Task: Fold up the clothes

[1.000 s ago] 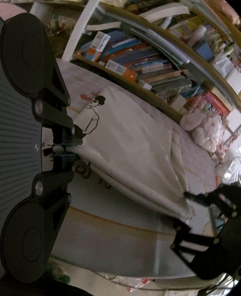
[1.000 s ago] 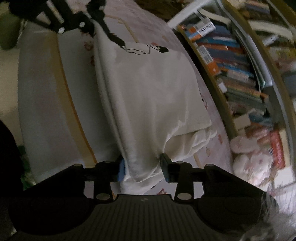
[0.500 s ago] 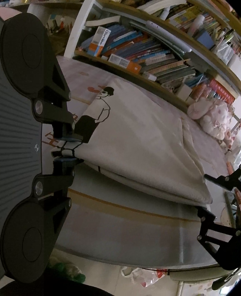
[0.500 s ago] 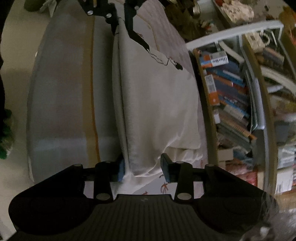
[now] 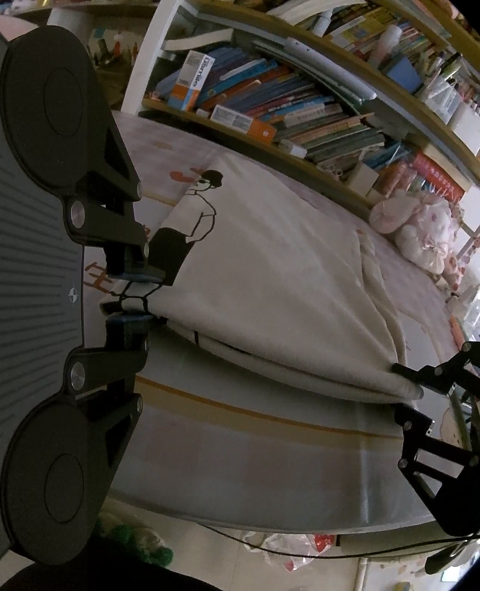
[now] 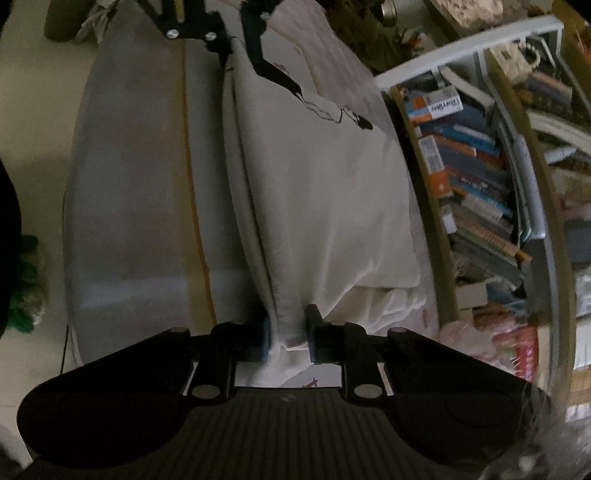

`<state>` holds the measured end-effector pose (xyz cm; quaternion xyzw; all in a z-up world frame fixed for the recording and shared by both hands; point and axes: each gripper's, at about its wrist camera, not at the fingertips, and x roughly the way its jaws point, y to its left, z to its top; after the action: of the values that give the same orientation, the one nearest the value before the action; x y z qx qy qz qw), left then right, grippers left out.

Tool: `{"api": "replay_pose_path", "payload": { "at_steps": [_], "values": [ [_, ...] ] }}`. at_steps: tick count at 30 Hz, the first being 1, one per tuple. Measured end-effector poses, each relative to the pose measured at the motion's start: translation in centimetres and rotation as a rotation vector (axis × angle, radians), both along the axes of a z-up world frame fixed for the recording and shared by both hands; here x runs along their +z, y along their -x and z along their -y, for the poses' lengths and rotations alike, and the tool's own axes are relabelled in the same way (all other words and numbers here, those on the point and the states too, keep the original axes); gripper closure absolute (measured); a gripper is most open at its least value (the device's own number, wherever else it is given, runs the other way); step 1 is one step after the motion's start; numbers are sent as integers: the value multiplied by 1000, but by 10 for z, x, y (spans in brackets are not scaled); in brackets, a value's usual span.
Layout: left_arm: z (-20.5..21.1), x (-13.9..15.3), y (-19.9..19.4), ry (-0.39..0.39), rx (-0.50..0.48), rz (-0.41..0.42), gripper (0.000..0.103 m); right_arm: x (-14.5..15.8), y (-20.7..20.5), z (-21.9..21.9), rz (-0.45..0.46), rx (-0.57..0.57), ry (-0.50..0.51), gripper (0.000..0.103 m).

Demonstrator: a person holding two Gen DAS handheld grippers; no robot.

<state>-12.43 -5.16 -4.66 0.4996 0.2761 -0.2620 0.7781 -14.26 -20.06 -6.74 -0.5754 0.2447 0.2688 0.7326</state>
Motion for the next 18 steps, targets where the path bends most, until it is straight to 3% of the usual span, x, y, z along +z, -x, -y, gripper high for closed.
{"api": "replay_pose_path", "payload": {
  "at_steps": [7,18],
  "values": [
    [3,-1,0,-17,-4,-13,86,4,-6,-7,-30,-66,-6,85],
    [4,2,-4,30,66,-61,93,16,-21,-9,-127,-144,-71,88]
  ]
}}
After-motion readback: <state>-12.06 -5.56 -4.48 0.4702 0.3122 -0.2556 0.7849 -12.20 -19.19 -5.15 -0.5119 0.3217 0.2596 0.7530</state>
